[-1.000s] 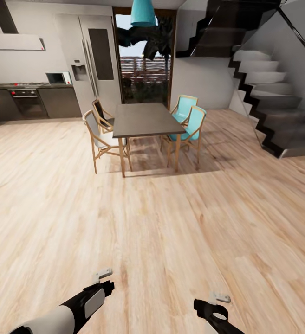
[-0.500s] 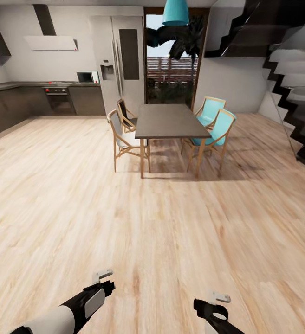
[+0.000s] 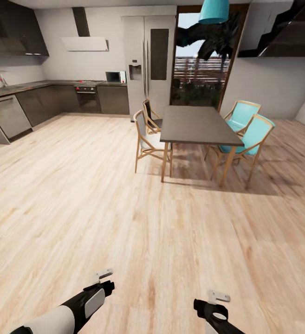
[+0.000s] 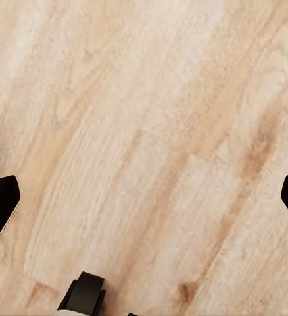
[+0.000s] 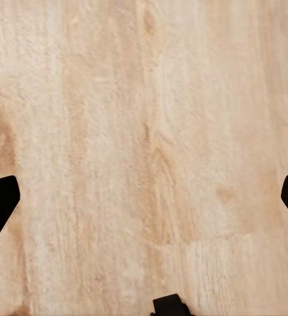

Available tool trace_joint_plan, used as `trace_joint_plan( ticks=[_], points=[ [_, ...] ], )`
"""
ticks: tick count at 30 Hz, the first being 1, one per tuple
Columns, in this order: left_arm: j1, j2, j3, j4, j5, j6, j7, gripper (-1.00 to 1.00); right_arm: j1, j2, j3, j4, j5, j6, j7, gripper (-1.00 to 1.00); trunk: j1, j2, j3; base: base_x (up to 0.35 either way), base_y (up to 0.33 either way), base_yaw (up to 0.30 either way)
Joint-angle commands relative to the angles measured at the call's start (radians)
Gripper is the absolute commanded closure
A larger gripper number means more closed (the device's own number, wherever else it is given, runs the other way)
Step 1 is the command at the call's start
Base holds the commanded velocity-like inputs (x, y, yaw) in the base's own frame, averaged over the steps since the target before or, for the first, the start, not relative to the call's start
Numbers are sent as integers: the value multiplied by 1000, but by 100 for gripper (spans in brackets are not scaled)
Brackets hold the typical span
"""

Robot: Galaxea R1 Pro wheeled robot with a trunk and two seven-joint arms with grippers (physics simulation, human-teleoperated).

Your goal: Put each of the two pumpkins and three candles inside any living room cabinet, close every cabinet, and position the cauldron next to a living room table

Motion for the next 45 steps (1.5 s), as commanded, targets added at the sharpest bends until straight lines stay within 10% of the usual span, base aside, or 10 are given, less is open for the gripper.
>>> trace_joint_plan(
  ticks=[1,45],
  points=[
    [-1,0,-7,-2,4,4,7,-100,-1,0,8,0,-6,-4,-5,-100,0,0,-1,128,147,293],
    [-1,0,-7,-2,4,4,7,-100,-1,0,8,0,13,-4,-5,-100,0,0,-1,10,-69,293]
  ],
)
